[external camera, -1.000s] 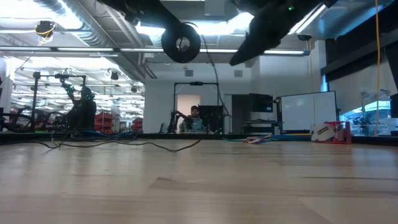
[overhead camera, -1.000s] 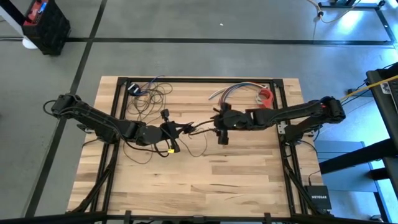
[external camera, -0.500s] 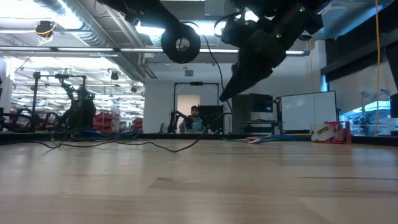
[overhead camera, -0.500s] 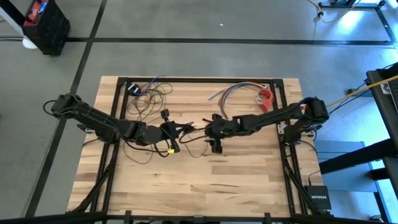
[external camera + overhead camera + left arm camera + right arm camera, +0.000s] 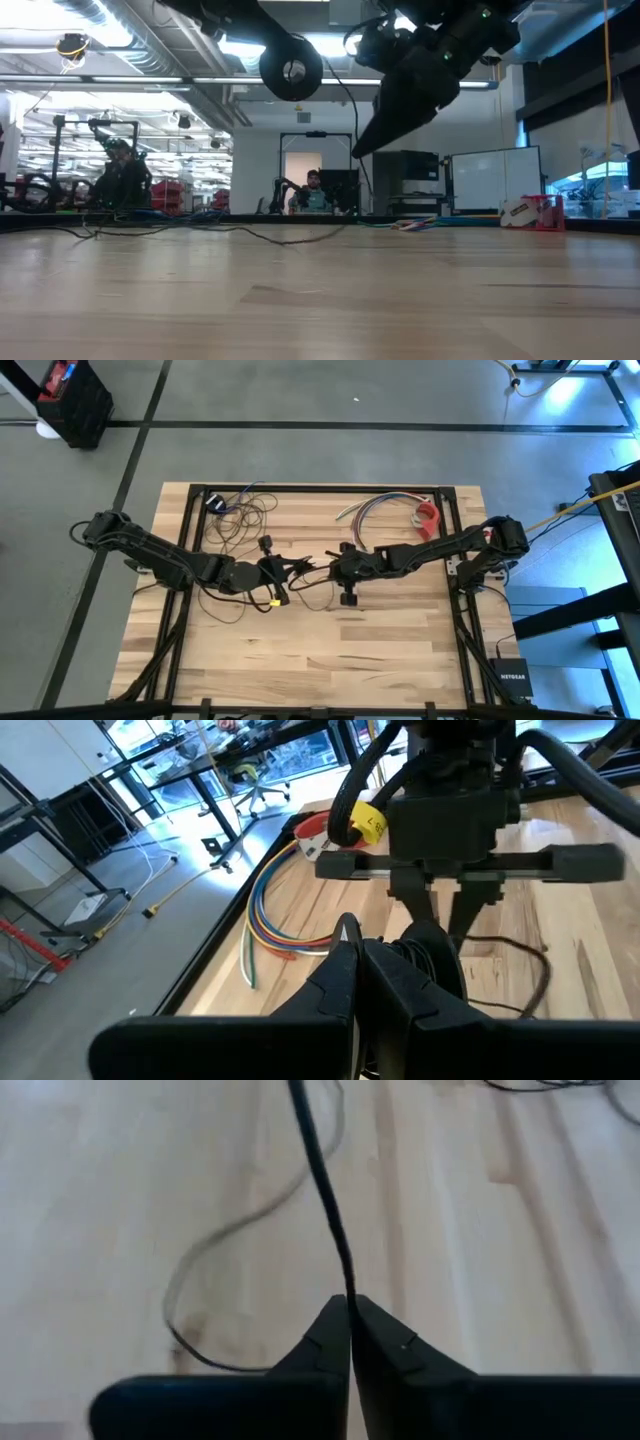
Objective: Coiling cords
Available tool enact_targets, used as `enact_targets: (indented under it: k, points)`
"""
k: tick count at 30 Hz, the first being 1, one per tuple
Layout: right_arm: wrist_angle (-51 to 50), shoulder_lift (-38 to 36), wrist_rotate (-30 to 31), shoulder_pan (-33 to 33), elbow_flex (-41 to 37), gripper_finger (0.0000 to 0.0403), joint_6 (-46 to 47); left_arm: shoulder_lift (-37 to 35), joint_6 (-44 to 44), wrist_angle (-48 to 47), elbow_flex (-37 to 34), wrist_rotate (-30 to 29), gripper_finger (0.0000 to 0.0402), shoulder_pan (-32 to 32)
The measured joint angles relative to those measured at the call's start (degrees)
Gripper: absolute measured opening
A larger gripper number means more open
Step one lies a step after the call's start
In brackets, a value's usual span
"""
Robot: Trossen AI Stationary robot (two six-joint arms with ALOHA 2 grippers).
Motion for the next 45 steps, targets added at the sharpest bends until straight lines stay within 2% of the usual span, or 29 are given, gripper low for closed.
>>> enact_targets:
  k: [4,7,19,23,28,34,39,45]
  points:
    - [-3.5,-0.8,6.7,0.0,0.0,0.0018,-1.2,0.0,0.0,0.1,0.0,0.0,0.0007,-0.3]
    - [-5.8,-2.5,10.8,0.0,0.0,0.0008,-2.3,-0.2,0.0,0.5,0.0,0.0,0.0007,-1.3]
    - [-2.6,-11.7,11.3,0.0,0.0,0.0004,-6.5,-0.5,-2.6,-4.0,0.0,0.0,0.0003,-1.0]
    - [-3.6,-10.8,13.3,-0.5,0.0,0.0003,-7.1,-0.5,-1.0,-1.4,0.0,0.0,0.0002,-1.9]
    - [-3.1,-7.4,12.2,-2.0,0.0,0.0002,-7.0,-0.5,2.5,4.1,0.0,0.2,0.0002,-3.5]
    - [5.8,-1.3,7.0,-1.8,0.0,0.0002,-7.0,-0.5,5.7,10.3,0.0,0.3,0.0003,-3.8]
    - [18.9,3.5,3.7,-1.8,0.0,0.0005,-8.6,-0.5,6.2,13.4,0.0,2.9,0.0002,-3.0]
    - [32.8,6.9,0.1,-1.9,-0.1,0.0018,-8.6,-0.6,5.9,14.0,0.0,2.8,0.0002,-2.1]
